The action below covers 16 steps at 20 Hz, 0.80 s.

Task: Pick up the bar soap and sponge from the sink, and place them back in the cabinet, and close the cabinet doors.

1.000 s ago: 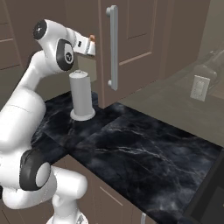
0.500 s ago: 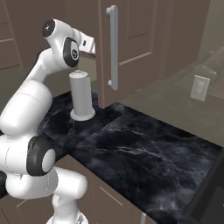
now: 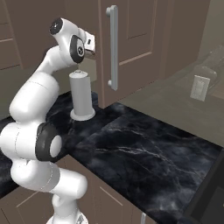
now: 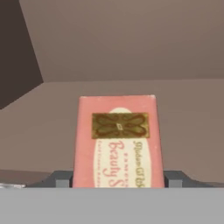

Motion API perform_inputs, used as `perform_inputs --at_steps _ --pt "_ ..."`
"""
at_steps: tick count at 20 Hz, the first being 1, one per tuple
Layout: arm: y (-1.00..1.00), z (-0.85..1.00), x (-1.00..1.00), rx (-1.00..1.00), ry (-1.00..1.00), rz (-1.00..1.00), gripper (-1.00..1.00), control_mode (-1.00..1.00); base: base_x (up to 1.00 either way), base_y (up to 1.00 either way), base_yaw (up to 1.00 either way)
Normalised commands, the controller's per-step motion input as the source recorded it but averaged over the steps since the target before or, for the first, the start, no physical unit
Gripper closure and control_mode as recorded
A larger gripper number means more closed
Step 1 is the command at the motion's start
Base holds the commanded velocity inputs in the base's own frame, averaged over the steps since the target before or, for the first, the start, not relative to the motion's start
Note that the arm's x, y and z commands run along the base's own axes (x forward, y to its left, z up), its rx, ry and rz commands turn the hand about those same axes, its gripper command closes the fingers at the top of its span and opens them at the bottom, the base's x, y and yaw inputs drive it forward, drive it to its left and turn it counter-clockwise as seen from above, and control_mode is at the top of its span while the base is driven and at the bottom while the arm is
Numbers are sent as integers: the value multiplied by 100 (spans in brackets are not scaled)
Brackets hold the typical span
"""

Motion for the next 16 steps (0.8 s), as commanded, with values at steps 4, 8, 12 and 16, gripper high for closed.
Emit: perform_inputs --at_steps 4,8,12,16 --pt "0 -8 42 0 2 0 100 -100 0 0 0" --pt "0 -15 36 0 2 0 100 -100 0 0 0" --pt "0 -18 36 0 2 0 100 -100 0 0 0" --pt "0 -13 36 0 1 0 100 -100 0 0 0"
